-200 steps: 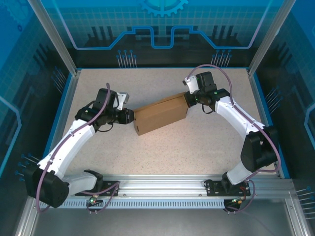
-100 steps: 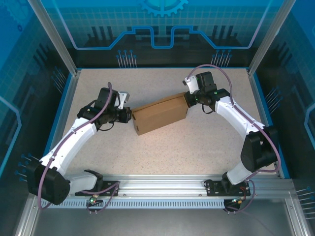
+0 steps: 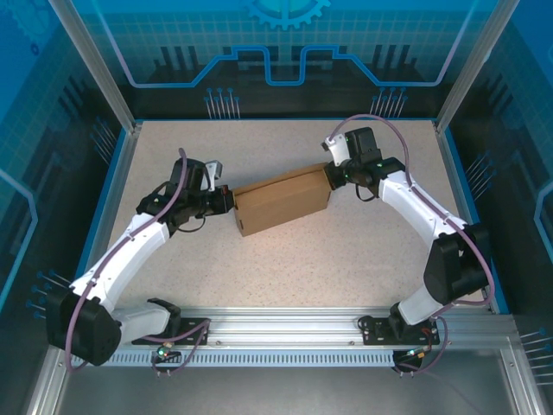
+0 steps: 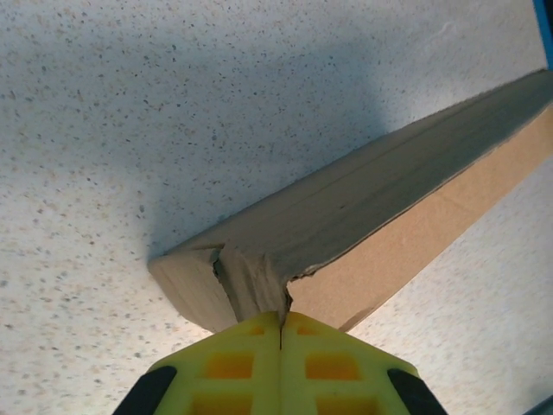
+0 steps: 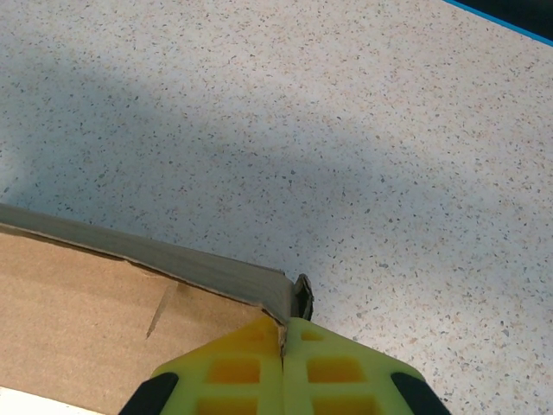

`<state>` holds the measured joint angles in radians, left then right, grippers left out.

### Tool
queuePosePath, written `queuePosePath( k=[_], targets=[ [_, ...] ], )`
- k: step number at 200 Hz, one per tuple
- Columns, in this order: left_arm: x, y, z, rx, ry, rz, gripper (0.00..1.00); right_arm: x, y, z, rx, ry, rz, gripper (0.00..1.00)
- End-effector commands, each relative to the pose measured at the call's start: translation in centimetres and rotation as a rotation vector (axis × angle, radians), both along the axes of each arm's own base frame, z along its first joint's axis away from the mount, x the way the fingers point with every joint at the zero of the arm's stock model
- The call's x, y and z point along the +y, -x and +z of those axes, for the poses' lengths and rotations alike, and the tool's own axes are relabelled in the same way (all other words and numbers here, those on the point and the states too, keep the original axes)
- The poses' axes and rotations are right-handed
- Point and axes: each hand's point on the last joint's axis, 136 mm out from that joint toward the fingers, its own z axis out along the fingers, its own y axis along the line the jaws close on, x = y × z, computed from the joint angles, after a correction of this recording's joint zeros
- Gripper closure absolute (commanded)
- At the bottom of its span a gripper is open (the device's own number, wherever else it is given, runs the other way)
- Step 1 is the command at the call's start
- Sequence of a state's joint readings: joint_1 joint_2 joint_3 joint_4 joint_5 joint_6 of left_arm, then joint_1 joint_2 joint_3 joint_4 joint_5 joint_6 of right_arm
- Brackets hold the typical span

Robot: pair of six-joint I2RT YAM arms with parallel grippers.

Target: Fold the paper box

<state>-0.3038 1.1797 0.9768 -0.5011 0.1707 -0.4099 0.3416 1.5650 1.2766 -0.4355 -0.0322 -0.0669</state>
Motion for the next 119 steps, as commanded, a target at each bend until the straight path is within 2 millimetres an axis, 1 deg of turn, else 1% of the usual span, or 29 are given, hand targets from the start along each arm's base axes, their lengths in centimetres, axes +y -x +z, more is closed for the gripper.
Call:
queuePosePath(
  k=[1,21,61,119],
  targets=[
    [-1.0,-0.1,1.1,-0.010,0.121,0.040,1.00,0.4,2.5,-2.4,0.112,0.013,0.031,0.94],
    [-0.9,-0.2,1.2,-0.018,0.148,0.067,1.00,0.4,2.5,-2.6,0.115,0.013,0.032,0.94],
    [-1.4,-0.6,1.3,-0.018,0.205,0.082,1.00,0.5,2.5,-3.0,0.125,0.016,0.033,0.94],
    [-1.2,-0.5,-0.2,0.003,0.186,0.096,1.00,0.5,2.6,-3.5,0.133,0.017,0.029,0.94]
  ],
)
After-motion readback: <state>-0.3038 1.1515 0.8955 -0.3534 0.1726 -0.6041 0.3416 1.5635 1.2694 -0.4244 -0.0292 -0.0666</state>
